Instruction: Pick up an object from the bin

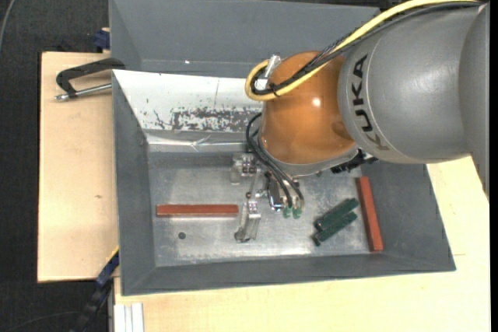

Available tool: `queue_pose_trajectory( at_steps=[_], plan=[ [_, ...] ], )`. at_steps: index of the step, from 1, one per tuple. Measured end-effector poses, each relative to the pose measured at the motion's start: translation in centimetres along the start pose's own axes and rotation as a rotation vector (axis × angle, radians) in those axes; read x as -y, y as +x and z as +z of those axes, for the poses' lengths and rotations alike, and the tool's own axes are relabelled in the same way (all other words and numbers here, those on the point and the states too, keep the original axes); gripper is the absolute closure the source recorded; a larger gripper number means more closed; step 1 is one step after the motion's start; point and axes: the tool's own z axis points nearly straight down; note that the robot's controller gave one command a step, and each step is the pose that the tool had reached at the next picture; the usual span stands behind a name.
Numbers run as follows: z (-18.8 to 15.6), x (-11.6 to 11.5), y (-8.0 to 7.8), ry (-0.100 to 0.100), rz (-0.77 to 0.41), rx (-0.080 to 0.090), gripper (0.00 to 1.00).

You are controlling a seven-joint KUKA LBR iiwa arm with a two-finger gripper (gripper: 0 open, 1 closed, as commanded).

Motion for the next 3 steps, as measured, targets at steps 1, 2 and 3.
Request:
queue_pose_trajectory(
  at_steps=[1, 2, 3],
  plan=[
    [-9.1, -5.5, -8.7, -0.003, -0.177, 0.018, 0.00],
    [6.0, -7.9, -6.3, 0.000, -0.647, -0.003, 0.00],
    [9.9, -5.0, -5.7, 0.001, -0.685, 0.002, 0.00]
  ],
)
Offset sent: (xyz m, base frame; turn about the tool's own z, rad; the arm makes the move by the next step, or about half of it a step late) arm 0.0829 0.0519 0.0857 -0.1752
